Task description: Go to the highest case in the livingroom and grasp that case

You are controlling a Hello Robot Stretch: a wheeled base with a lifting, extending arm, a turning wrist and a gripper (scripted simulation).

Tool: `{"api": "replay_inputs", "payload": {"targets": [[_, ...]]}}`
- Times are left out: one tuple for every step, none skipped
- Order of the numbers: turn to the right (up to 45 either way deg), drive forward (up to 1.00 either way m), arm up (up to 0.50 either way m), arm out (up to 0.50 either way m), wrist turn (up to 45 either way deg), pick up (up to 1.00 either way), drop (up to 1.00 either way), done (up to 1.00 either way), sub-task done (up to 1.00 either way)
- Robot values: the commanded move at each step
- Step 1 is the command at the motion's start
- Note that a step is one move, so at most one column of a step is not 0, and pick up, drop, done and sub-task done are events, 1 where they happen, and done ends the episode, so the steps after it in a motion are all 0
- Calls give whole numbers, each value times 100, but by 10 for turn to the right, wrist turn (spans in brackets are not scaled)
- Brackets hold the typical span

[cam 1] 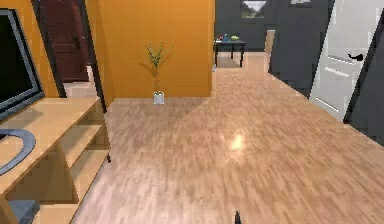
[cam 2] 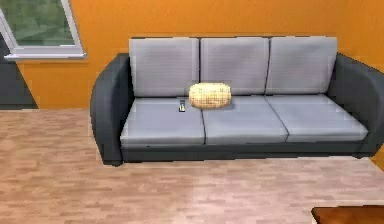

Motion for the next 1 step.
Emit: {"api": "replay_inputs", "payload": {"targets": [[0, 10, 0, 0, 0, 0, 0, 0, 0]]}}
